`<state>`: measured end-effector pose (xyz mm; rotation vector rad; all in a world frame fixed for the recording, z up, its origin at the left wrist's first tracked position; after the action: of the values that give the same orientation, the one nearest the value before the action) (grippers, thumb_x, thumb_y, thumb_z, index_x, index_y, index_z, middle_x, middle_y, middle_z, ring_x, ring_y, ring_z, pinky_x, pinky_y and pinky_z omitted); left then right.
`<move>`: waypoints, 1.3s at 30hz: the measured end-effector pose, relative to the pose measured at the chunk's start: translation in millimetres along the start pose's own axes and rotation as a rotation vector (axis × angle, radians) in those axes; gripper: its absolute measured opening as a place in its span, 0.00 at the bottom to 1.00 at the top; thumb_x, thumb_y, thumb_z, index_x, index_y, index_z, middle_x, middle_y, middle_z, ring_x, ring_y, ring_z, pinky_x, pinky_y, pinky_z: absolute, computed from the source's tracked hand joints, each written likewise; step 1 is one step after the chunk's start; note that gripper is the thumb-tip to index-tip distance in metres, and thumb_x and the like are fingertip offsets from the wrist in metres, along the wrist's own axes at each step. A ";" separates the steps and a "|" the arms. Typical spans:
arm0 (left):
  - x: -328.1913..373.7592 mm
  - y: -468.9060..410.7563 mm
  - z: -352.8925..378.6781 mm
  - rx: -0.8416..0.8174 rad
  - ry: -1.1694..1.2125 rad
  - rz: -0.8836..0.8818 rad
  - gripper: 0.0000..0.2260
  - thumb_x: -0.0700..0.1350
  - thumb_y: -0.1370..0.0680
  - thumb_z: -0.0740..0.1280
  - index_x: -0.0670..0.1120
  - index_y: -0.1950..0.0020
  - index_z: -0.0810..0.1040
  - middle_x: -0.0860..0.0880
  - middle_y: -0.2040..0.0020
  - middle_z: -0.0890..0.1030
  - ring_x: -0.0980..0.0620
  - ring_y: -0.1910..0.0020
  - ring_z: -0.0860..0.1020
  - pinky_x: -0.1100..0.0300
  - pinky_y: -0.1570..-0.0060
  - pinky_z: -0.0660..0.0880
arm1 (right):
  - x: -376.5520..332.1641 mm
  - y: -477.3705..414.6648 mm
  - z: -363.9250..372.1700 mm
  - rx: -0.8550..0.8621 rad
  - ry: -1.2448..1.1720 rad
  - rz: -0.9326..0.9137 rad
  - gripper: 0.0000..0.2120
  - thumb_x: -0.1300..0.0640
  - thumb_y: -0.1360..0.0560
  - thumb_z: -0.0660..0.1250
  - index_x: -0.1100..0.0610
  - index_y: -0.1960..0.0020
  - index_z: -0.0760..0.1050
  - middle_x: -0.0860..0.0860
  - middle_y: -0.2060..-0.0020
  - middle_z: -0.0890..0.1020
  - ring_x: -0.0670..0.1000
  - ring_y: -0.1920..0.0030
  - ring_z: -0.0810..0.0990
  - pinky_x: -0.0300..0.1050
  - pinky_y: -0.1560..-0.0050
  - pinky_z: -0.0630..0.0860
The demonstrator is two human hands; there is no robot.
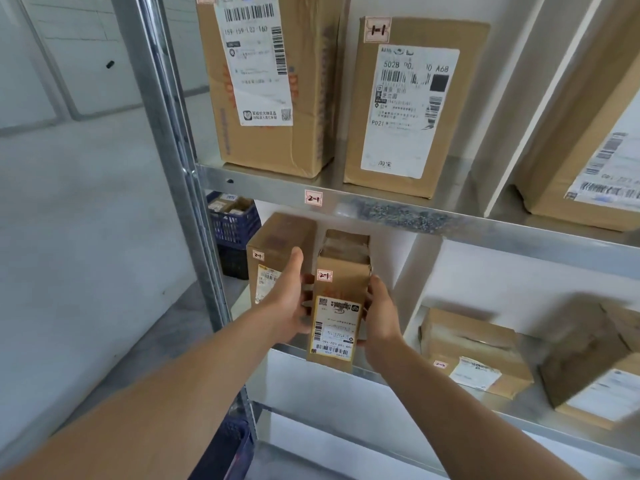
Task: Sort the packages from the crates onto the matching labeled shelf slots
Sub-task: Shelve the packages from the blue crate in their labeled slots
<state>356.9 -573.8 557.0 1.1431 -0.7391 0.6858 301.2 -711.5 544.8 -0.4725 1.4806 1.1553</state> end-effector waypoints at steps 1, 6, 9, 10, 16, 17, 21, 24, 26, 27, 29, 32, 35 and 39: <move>1.4 -6.1 0.5 0.000 0.000 -0.002 0.37 0.76 0.24 0.49 0.50 0.37 0.80 0.43 0.47 0.86 0.40 0.44 0.83 0.37 0.38 0.75 | 0.3 -4.3 1.3 0.008 -0.008 0.003 0.21 0.40 0.17 0.56 0.51 0.34 0.75 0.58 0.44 0.85 0.58 0.50 0.85 0.61 0.45 0.81; -1.1 -35.1 6.1 -0.025 -0.006 -0.050 0.38 0.76 0.25 0.51 0.48 0.36 0.80 0.40 0.45 0.85 0.38 0.44 0.83 0.41 0.45 0.80 | 9.5 -30.5 -3.8 0.052 -0.059 0.027 0.19 0.45 0.15 0.54 0.56 0.42 0.78 0.55 0.55 0.84 0.53 0.61 0.83 0.49 0.58 0.78; -7.1 -47.8 10.5 -0.021 0.011 -0.079 0.39 0.77 0.26 0.53 0.47 0.36 0.80 0.41 0.46 0.86 0.40 0.46 0.84 0.42 0.46 0.81 | 19.8 -45.9 -7.7 0.065 -0.051 0.029 0.19 0.47 0.15 0.54 0.55 0.52 0.79 0.54 0.61 0.84 0.54 0.64 0.82 0.47 0.60 0.76; -9.0 -52.0 11.4 -0.020 0.016 -0.082 0.38 0.77 0.26 0.53 0.48 0.37 0.80 0.42 0.46 0.86 0.41 0.47 0.84 0.41 0.45 0.81 | 22.3 -48.9 -8.4 0.073 -0.056 0.030 0.19 0.48 0.15 0.54 0.55 0.53 0.79 0.54 0.62 0.84 0.54 0.64 0.82 0.47 0.60 0.75; -9.7 -70.5 14.7 0.002 0.041 -0.074 0.35 0.75 0.25 0.54 0.48 0.41 0.81 0.43 0.49 0.86 0.40 0.49 0.84 0.40 0.46 0.80 | 29.1 -61.8 -9.3 0.113 -0.070 0.022 0.18 0.50 0.15 0.53 0.54 0.55 0.76 0.52 0.65 0.81 0.51 0.66 0.80 0.45 0.64 0.71; -9.0 -72.7 15.6 0.005 0.040 -0.076 0.35 0.75 0.25 0.54 0.47 0.41 0.81 0.43 0.50 0.86 0.40 0.50 0.84 0.40 0.45 0.80 | 29.6 -64.8 -9.5 0.121 -0.068 0.016 0.17 0.51 0.15 0.53 0.54 0.55 0.76 0.52 0.65 0.81 0.51 0.66 0.80 0.44 0.64 0.71; -11.2 -80.9 15.8 0.027 0.046 -0.091 0.37 0.76 0.26 0.55 0.46 0.41 0.81 0.43 0.53 0.87 0.40 0.52 0.85 0.40 0.44 0.79 | 33.1 -72.3 -9.1 0.157 -0.081 -0.007 0.15 0.50 0.17 0.54 0.55 0.50 0.76 0.54 0.61 0.81 0.52 0.63 0.80 0.45 0.62 0.73; -13.9 -83.6 14.5 0.029 0.045 -0.102 0.35 0.76 0.26 0.55 0.48 0.42 0.80 0.43 0.54 0.87 0.40 0.51 0.85 0.38 0.40 0.76 | 39.0 -75.0 -10.2 0.180 -0.085 -0.001 0.15 0.48 0.17 0.54 0.55 0.48 0.76 0.55 0.52 0.83 0.51 0.57 0.79 0.47 0.58 0.70; -15.8 -84.0 13.0 0.034 0.048 -0.116 0.34 0.76 0.26 0.56 0.48 0.43 0.80 0.44 0.54 0.87 0.40 0.50 0.85 0.38 0.37 0.74 | 42.4 -76.1 -11.3 0.198 -0.078 0.012 0.15 0.47 0.17 0.54 0.53 0.49 0.77 0.54 0.51 0.84 0.49 0.55 0.79 0.47 0.57 0.70; -15.7 -83.9 12.7 0.032 0.054 -0.120 0.34 0.77 0.27 0.57 0.49 0.43 0.80 0.44 0.53 0.87 0.40 0.50 0.84 0.37 0.37 0.74 | 43.7 -77.0 -11.3 0.199 -0.074 0.020 0.15 0.46 0.17 0.55 0.52 0.48 0.78 0.53 0.51 0.84 0.49 0.54 0.80 0.48 0.56 0.70; -16.3 -85.6 12.3 0.021 0.051 -0.124 0.35 0.78 0.28 0.56 0.51 0.41 0.80 0.45 0.51 0.87 0.40 0.49 0.84 0.36 0.37 0.74 | 43.1 -75.1 -8.5 0.190 -0.067 0.028 0.17 0.44 0.17 0.55 0.52 0.44 0.78 0.53 0.49 0.85 0.50 0.52 0.81 0.48 0.56 0.70; -16.0 -86.2 12.8 0.019 0.039 -0.121 0.35 0.77 0.27 0.54 0.51 0.41 0.80 0.45 0.51 0.87 0.42 0.50 0.84 0.39 0.38 0.72 | 37.5 -70.5 -3.5 0.194 -0.062 0.036 0.24 0.37 0.26 0.57 0.50 0.41 0.79 0.53 0.47 0.86 0.51 0.49 0.82 0.49 0.55 0.71; -15.6 -84.7 14.1 0.029 0.037 -0.116 0.33 0.76 0.25 0.54 0.50 0.43 0.81 0.45 0.54 0.87 0.43 0.52 0.84 0.41 0.40 0.73 | 34.9 -70.6 -1.5 0.197 -0.087 0.046 0.25 0.36 0.26 0.58 0.51 0.40 0.79 0.54 0.46 0.86 0.52 0.49 0.83 0.49 0.55 0.72; -15.7 -82.0 17.7 -0.031 0.029 -0.127 0.34 0.74 0.23 0.52 0.48 0.40 0.80 0.43 0.53 0.87 0.42 0.53 0.85 0.49 0.59 0.78 | 36.6 -76.1 -1.9 0.197 -0.095 0.068 0.33 0.33 0.34 0.61 0.52 0.38 0.79 0.57 0.45 0.86 0.58 0.47 0.85 0.52 0.48 0.79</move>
<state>410.2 -614.5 504.2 1.1393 -0.6445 0.5808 351.8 -735.1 481.4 -0.2313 1.5186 1.0567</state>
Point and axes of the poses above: each hand's wrist, its own y-axis away from the middle knuckle, its own z-axis out of the palm, x = y × z, the point moved 4 cm from there along -y, towards the middle knuckle
